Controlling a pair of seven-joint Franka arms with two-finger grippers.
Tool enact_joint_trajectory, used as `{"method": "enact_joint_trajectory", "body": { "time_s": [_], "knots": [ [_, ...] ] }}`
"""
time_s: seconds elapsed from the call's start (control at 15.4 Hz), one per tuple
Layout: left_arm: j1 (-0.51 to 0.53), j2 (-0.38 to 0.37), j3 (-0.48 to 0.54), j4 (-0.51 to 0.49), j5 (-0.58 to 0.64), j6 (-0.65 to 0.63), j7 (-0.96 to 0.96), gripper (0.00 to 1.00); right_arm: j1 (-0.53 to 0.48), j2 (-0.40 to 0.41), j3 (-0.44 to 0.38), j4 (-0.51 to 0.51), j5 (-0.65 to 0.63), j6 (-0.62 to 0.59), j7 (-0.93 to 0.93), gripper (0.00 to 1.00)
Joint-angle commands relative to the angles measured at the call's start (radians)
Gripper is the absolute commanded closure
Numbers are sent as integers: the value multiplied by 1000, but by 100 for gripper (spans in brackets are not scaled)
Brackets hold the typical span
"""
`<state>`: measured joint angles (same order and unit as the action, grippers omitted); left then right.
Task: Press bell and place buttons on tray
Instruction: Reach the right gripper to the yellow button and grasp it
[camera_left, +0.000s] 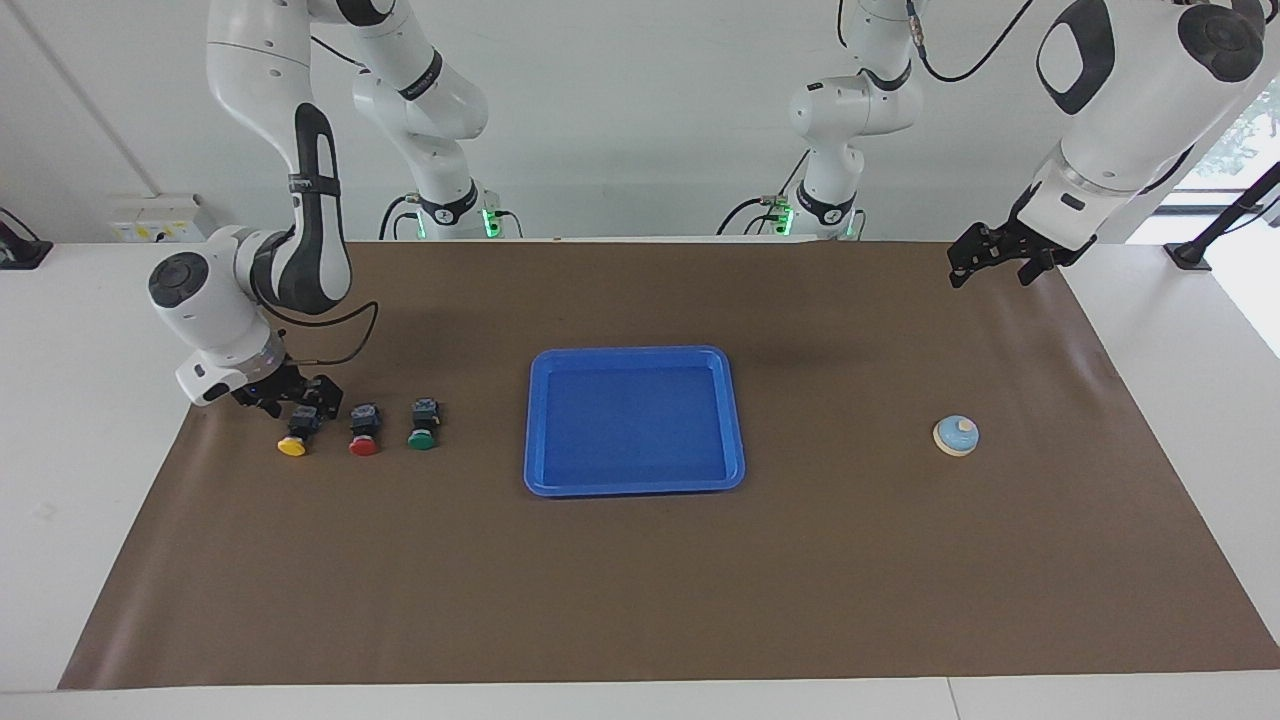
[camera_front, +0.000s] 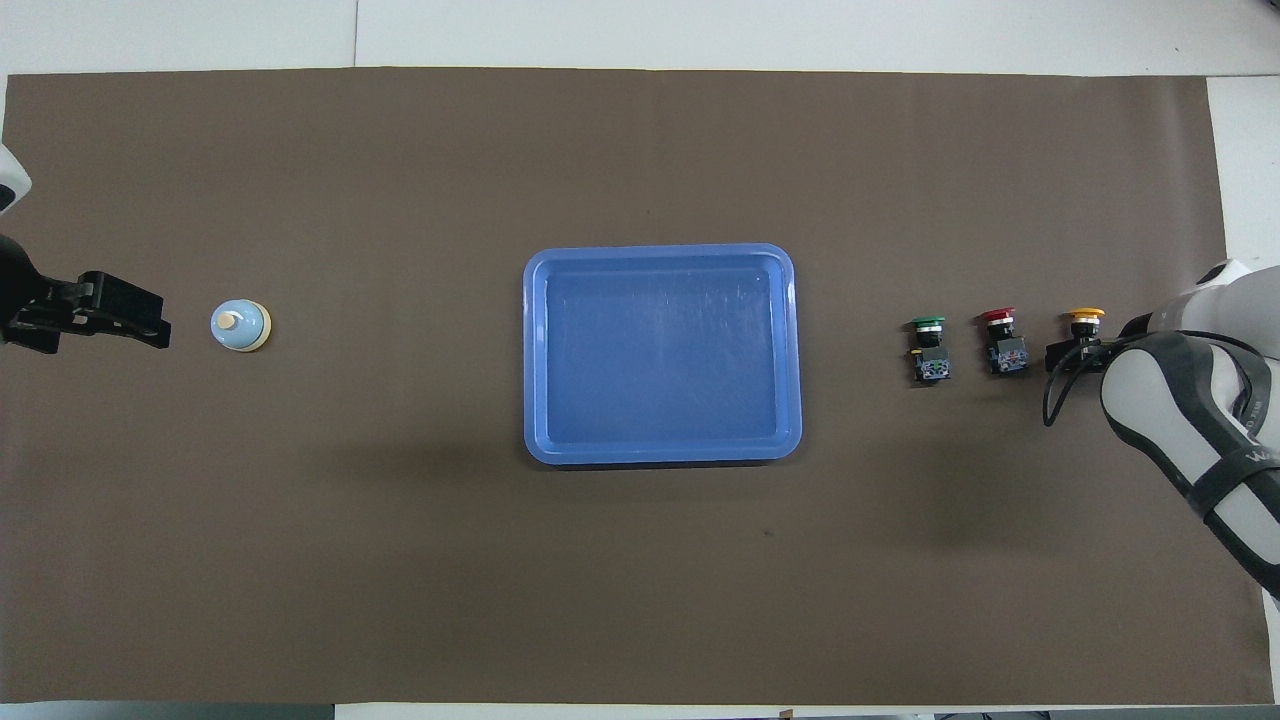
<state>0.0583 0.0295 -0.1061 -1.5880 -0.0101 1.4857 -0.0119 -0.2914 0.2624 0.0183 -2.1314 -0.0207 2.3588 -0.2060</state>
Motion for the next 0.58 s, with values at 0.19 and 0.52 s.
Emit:
{"method": "enact_joint_trajectory", "body": {
  "time_s": [0.19, 0.52],
  "knots": [
    [0, -11, 2, -6, 2, 10, 10, 0, -9, 24, 9, 34, 12, 2, 7, 48],
    [2, -11, 2, -6, 2, 10, 10, 0, -5, 18, 12, 57, 10, -19, -22, 100]
  ]
}}
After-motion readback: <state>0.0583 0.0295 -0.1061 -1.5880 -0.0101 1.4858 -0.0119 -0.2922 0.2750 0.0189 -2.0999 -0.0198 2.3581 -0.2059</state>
